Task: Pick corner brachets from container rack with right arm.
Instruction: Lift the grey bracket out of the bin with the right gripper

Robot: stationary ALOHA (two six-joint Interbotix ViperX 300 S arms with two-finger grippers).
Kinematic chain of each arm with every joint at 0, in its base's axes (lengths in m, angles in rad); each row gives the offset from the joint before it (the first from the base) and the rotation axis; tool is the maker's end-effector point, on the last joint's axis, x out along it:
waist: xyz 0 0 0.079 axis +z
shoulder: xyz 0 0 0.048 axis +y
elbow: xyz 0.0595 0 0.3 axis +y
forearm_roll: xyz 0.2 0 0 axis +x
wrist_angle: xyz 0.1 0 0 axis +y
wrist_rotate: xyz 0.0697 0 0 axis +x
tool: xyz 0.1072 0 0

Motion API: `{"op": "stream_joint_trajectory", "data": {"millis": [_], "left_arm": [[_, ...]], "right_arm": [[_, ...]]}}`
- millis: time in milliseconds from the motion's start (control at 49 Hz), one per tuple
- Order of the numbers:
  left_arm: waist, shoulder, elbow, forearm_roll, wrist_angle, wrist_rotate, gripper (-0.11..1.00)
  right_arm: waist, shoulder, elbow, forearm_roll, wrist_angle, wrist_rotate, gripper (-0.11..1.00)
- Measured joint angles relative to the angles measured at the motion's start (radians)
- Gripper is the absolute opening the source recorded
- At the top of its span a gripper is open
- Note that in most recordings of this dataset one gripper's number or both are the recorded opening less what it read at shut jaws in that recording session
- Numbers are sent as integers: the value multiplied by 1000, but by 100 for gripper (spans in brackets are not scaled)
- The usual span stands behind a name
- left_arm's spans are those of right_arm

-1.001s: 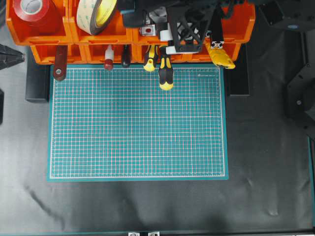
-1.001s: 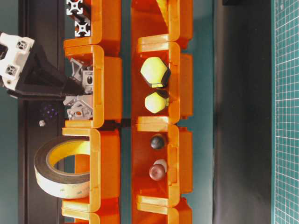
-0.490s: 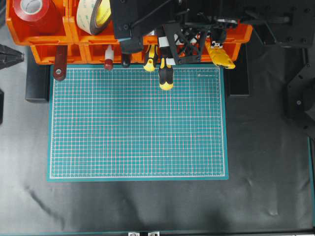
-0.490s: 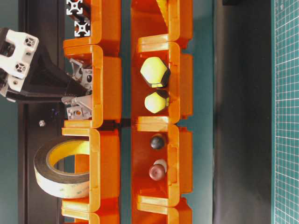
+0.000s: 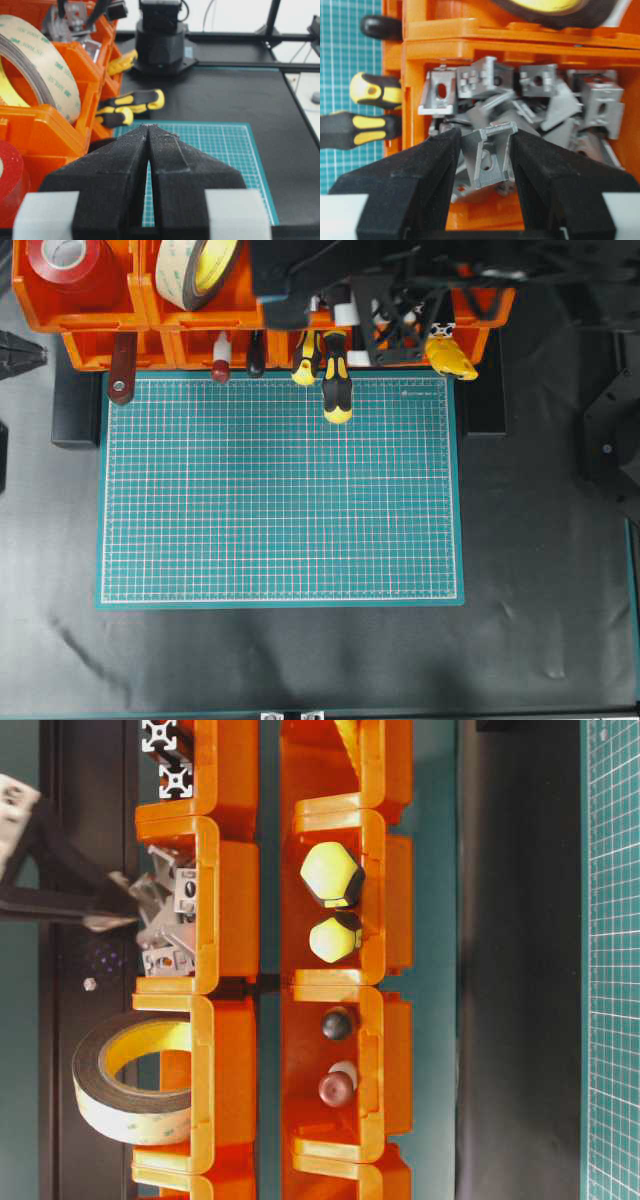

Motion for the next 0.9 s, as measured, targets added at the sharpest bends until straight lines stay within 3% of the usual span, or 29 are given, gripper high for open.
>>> {"op": "stream_joint_trajectory", "data": {"millis": [225, 470, 715, 899], "left_arm": [[0, -11, 0, -2, 2, 0, 0], [0, -23, -2, 0, 2, 0, 0], [0, -23, 0, 0, 6, -2, 0], [0, -28, -2, 0, 18, -2, 0]], "right_arm": [[3, -81, 3, -2, -40, 32, 32], [69, -221, 20, -3, -126, 61, 32], [104, -319, 120, -2, -199, 98, 32], [161, -351, 192, -3, -245, 173, 32]]}}
